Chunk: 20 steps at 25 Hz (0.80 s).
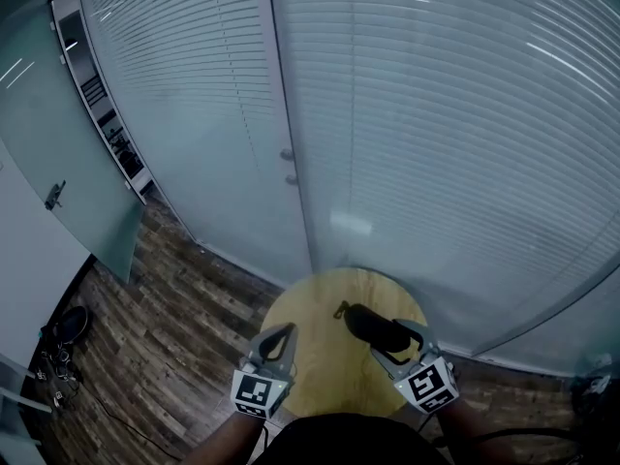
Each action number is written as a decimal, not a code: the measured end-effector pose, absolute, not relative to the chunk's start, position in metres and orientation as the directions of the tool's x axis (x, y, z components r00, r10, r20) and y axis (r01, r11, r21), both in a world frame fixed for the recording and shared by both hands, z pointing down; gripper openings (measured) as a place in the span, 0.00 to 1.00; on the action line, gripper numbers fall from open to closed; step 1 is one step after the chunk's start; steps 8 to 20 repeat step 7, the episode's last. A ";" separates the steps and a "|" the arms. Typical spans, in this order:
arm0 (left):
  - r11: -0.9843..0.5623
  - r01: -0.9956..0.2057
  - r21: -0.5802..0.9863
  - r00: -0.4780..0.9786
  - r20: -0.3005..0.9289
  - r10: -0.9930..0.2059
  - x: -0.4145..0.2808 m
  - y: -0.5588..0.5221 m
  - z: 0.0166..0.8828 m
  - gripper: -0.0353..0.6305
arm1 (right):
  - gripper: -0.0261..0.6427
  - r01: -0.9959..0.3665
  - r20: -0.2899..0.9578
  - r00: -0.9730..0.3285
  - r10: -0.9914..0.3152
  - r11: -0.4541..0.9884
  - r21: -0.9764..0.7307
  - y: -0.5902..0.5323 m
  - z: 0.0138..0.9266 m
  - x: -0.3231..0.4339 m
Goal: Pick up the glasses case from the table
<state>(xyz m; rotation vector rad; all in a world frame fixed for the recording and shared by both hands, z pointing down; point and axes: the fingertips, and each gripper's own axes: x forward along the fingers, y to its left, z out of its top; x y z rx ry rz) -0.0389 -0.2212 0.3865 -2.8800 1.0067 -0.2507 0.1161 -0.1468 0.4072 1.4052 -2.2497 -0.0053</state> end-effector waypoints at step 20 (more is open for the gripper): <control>-0.783 -0.607 -0.136 0.771 0.138 -0.622 -0.034 -0.220 0.388 0.06 | 0.45 -0.843 0.385 -0.352 -0.853 0.468 0.266 -0.147 0.404 0.121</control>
